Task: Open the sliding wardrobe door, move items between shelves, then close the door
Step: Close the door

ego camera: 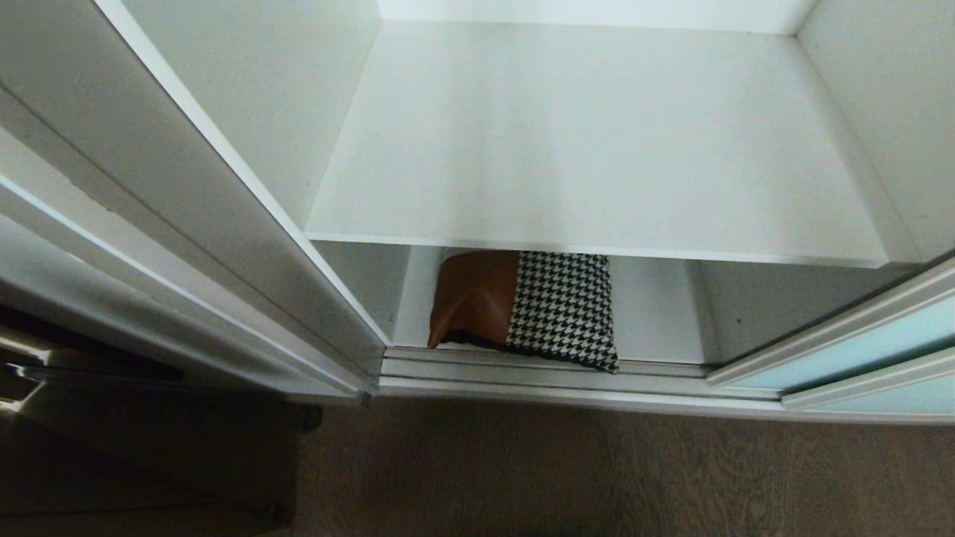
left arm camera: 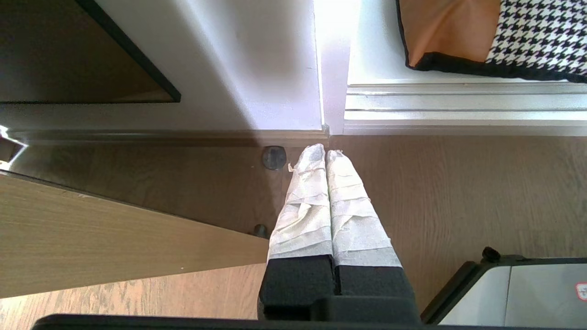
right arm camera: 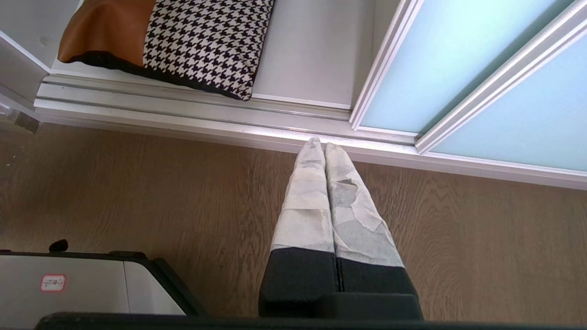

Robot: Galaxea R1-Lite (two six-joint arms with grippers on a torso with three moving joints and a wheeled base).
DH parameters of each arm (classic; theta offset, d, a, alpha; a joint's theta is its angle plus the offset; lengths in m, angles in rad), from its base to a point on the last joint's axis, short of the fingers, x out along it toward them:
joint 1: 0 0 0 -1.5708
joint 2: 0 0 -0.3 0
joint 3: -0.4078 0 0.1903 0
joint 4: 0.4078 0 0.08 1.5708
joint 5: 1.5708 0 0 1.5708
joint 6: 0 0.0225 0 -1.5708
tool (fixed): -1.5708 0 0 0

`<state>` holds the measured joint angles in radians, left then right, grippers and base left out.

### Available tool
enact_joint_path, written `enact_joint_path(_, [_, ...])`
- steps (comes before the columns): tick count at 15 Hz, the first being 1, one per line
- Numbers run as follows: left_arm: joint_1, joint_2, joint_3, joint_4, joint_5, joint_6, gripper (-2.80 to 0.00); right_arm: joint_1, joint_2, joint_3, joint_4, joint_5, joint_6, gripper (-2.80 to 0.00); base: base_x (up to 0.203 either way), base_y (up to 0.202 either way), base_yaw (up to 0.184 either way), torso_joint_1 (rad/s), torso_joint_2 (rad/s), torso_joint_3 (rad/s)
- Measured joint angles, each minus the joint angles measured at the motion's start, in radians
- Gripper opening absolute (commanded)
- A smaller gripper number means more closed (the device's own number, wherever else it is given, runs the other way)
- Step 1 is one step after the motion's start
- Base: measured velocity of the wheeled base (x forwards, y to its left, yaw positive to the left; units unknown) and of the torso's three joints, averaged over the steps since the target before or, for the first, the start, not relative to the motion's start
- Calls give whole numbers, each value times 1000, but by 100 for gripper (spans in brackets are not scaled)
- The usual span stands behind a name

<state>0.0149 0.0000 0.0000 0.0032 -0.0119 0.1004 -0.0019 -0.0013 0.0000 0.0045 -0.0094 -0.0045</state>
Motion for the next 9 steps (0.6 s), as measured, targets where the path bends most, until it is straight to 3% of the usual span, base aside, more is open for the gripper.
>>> enact_joint_path(9, [0,0,0,3,-2,12,-280,0,0,0,0,0,1,-280,0,0,0,0,0,0])
